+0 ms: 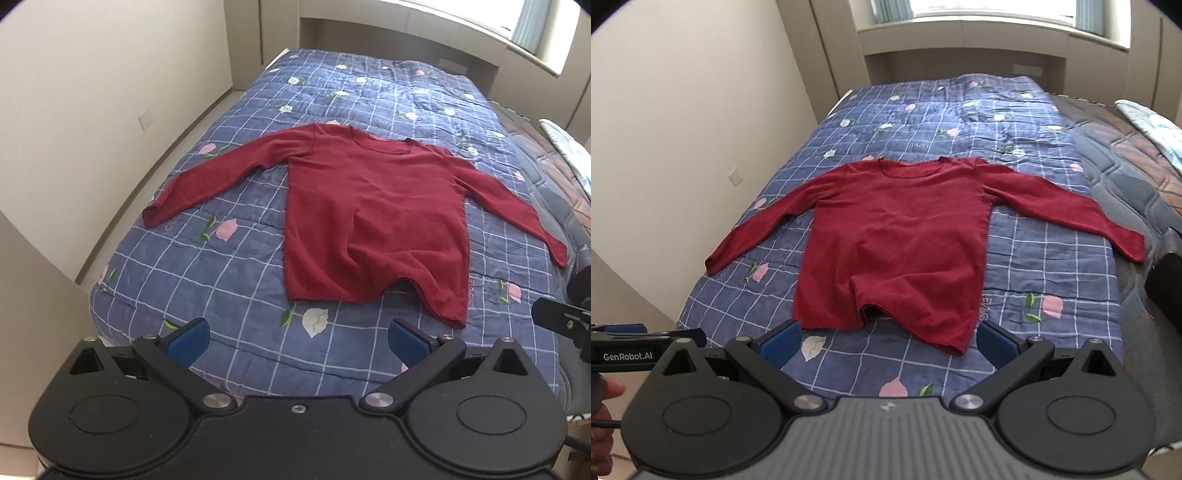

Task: Fold small clothes
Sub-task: 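Move both tools over the spread red sweater, then reach the right gripper to a sweater sleeve cuff and grasp it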

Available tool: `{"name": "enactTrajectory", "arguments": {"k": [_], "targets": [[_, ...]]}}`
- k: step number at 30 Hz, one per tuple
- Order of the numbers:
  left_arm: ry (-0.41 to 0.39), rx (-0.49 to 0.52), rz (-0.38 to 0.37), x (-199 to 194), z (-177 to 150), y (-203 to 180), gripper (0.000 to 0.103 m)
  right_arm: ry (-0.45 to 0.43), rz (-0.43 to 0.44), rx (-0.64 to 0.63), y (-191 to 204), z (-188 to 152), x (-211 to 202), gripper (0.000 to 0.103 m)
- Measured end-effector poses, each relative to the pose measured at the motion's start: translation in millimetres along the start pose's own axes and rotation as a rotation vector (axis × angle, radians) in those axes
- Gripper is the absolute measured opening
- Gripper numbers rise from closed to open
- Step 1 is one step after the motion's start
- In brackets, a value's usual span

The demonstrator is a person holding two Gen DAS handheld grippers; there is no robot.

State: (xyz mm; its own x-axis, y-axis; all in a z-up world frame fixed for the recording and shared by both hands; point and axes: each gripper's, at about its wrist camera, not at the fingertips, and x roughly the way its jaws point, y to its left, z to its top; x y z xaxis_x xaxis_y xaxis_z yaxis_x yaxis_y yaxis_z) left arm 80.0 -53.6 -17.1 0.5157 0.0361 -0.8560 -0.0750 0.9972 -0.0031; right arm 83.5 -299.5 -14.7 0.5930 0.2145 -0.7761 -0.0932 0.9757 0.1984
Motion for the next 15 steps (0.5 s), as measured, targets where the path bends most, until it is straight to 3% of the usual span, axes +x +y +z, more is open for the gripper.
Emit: {"name": "enactTrajectory", "arguments": {"k": [11,15], "targets": [[0.004,-0.008,0.050,9.5,21.9,-30.3,0.102,0.086,0.022,0.056,-32.4,31.2,31.1,0.103],[0.006,-0.003,0.029,14.3,33.6,-33.7,0.102,0.093,0.013,0.082,-37.6,40.4,34.9,0.103]]}}
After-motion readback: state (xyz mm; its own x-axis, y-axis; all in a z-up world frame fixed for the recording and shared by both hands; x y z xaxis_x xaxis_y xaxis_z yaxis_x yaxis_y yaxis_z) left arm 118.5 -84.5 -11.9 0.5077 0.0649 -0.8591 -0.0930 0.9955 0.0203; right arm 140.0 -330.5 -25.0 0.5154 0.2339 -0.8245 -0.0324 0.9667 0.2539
